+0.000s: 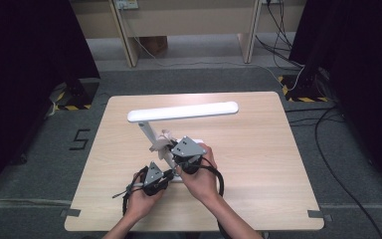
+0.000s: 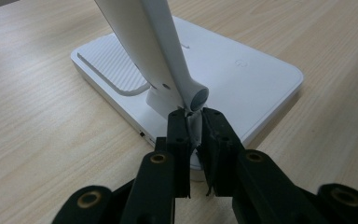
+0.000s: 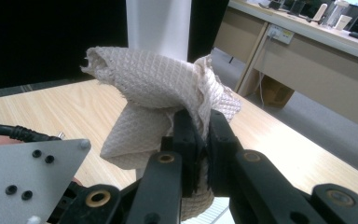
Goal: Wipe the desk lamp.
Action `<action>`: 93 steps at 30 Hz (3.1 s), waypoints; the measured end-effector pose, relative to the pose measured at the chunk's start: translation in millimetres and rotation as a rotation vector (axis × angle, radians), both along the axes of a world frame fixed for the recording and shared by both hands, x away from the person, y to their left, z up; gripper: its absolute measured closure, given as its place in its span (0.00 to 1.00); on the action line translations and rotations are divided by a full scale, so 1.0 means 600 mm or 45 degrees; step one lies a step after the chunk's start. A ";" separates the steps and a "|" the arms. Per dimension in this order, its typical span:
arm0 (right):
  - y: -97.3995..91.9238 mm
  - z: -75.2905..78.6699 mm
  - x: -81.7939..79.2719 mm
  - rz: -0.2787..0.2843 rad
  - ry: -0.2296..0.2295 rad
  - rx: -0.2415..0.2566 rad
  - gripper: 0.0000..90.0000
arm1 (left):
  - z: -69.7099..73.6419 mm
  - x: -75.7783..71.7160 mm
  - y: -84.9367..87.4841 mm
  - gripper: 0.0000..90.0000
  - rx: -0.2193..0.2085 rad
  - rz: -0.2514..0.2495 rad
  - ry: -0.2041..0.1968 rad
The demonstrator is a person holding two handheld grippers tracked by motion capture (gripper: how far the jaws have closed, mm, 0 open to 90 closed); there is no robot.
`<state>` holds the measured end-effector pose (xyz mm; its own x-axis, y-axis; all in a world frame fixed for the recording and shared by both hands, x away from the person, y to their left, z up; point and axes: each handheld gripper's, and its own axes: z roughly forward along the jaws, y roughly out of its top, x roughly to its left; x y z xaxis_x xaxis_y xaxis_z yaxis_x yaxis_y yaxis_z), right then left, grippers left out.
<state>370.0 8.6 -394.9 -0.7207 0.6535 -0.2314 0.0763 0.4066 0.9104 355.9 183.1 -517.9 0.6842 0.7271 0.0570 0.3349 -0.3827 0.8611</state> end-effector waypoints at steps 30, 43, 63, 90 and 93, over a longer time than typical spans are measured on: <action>-0.004 -0.039 -0.003 -0.018 0.067 -0.048 0.94 | 0.000 0.000 0.000 0.90 0.010 -0.001 -0.003; -0.007 -0.055 -0.002 -0.010 0.081 -0.078 0.94 | 0.000 0.000 -0.001 0.90 0.002 0.003 -0.005; -0.010 -0.073 -0.004 -0.025 0.129 -0.089 0.94 | 0.000 -0.001 -0.001 0.90 0.005 0.001 -0.004; -0.016 -0.102 -0.002 -0.032 0.172 -0.114 0.94 | 0.000 -0.002 -0.002 0.90 0.013 0.003 -0.009; -0.017 -0.106 -0.002 -0.035 0.184 -0.121 0.94 | 0.000 -0.002 -0.002 0.90 0.014 0.004 -0.010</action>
